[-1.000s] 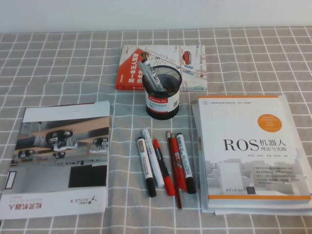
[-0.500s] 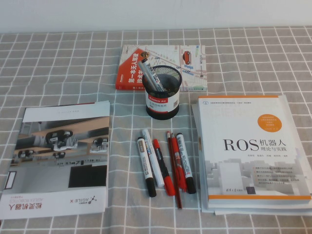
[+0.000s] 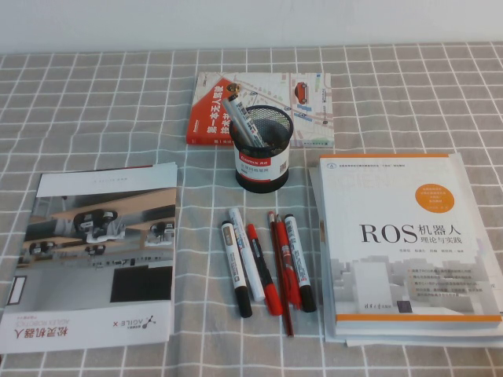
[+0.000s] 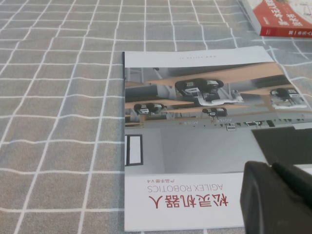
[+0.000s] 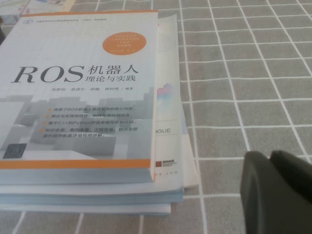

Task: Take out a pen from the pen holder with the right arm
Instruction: 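Take a marker out of the pen holder and lay it on the table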

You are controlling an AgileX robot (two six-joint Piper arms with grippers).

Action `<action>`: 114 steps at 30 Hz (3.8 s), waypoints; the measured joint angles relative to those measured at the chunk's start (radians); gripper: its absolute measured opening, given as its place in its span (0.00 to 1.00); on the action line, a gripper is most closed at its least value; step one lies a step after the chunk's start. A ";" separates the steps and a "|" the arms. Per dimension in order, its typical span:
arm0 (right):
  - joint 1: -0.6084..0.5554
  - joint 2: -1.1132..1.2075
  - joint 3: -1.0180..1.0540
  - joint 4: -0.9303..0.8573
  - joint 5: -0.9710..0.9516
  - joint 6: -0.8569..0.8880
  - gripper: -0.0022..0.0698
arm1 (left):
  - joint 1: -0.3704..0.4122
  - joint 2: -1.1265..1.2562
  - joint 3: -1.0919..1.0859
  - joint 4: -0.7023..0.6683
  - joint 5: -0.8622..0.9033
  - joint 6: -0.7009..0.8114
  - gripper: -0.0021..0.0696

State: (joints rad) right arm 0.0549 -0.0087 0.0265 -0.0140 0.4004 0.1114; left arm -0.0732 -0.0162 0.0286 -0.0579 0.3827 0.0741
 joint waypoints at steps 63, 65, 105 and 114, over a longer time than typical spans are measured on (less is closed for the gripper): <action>0.000 0.628 -0.577 0.482 0.341 -0.222 0.01 | 0.000 0.000 0.000 0.000 0.000 0.000 0.02; 0.000 0.702 -0.609 0.501 0.325 -0.260 0.01 | 0.000 0.000 0.000 0.000 0.000 0.000 0.02; 0.613 1.809 -1.389 0.380 -0.305 -0.443 0.48 | 0.000 0.000 0.000 0.000 0.000 0.000 0.02; 0.563 1.980 -1.574 0.377 -0.313 -0.444 0.51 | 0.000 0.000 0.000 0.000 0.000 0.000 0.02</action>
State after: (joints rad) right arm 0.6177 1.9714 -1.5472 0.3633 0.0869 -0.3330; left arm -0.0732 -0.0162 0.0286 -0.0579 0.3827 0.0741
